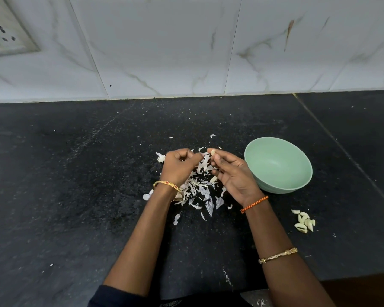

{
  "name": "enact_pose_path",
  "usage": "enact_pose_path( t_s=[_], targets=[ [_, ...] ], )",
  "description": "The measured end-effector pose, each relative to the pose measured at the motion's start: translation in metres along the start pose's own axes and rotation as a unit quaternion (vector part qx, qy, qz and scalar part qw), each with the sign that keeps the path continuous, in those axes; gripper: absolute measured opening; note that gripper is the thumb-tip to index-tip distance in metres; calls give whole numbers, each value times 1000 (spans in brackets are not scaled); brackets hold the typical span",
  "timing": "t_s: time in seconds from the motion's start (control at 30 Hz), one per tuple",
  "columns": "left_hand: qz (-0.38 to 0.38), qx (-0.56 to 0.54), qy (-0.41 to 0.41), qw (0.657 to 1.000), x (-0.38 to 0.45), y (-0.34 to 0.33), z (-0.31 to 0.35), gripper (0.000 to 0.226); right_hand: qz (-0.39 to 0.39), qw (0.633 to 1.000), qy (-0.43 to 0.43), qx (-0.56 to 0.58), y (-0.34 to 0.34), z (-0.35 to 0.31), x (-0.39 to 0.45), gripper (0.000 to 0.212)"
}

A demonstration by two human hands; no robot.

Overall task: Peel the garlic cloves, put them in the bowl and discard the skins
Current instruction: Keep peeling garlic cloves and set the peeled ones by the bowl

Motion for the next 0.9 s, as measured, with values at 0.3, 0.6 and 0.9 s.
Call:
enact_pose_path(
  t_s=[0.3, 0.6, 0.9],
  targets=[
    [-102, 81, -70, 989, -4, -8, 19, 6, 13, 998, -8, -68, 5, 1, -3, 11],
    [-152, 130, -81, 977, -6, -12, 19, 14, 15, 998, -53, -8, 3, 8, -3, 10],
    [-127, 170, -112, 971, -3, -11, 14, 15, 32, 993, -80, 81, 1, 12, -4, 12]
  ],
)
Point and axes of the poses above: each hand's wrist, its own x-axis towards the middle knuckle, its own y-axis out of the back of the hand, z = x × y, the point moved 10 cm from there along x, towards the middle knuckle, and after that the axes turned 12 degrees about -x, right-handed, at the moved point
